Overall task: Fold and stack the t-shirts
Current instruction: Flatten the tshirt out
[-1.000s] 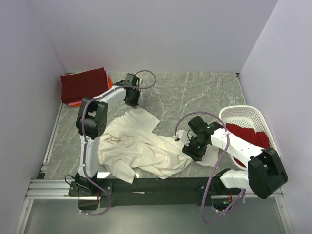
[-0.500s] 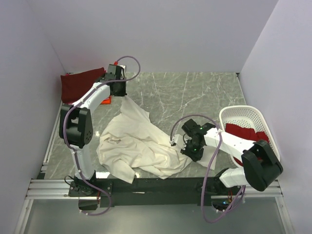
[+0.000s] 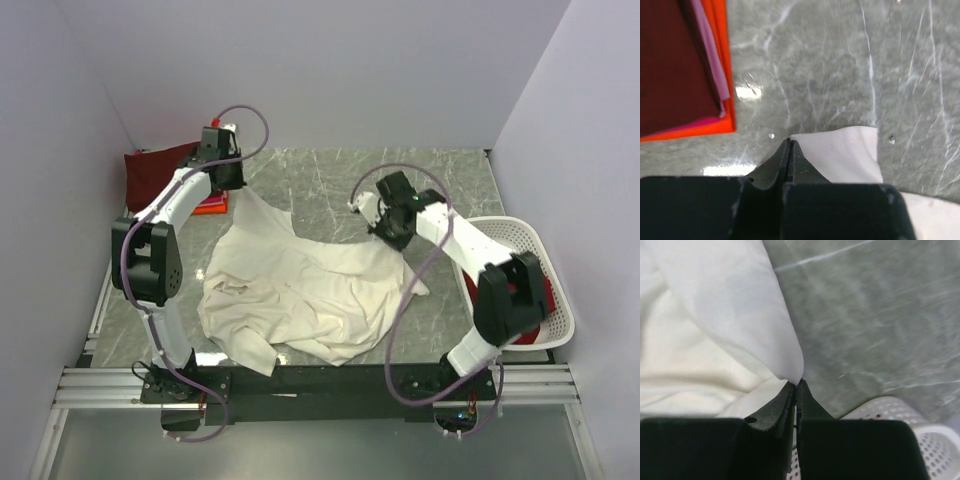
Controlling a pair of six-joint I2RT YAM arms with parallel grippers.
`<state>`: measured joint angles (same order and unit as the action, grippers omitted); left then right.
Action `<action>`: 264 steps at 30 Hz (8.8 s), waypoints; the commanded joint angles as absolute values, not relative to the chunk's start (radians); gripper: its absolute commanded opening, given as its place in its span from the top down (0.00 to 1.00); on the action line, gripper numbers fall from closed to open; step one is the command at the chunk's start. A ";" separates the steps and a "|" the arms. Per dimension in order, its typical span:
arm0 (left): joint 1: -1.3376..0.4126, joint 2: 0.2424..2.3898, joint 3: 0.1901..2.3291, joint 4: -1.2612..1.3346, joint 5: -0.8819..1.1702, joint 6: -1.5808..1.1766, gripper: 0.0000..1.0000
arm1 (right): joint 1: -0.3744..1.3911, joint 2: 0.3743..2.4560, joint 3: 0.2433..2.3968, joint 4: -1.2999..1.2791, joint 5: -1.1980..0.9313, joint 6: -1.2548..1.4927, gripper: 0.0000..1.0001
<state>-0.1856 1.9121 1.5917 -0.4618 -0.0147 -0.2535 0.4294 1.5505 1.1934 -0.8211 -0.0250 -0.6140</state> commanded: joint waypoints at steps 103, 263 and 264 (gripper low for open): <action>-0.143 1.672 1.698 -0.307 0.134 -0.253 0.99 | 0.089 1.758 1.911 -0.931 -0.193 -0.532 1.00; -0.844 2.134 1.445 -0.277 0.358 -0.733 0.66 | 0.011 1.333 1.287 -0.351 -0.311 -0.482 1.00; -0.844 2.132 1.443 -0.294 0.348 -0.730 0.66 | 0.011 1.330 1.287 -0.353 -0.313 -0.482 1.00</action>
<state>-0.8303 2.1147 1.4162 -0.2230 0.3950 -0.7532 0.0216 1.3777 1.2869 -0.3996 -0.3023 -0.4702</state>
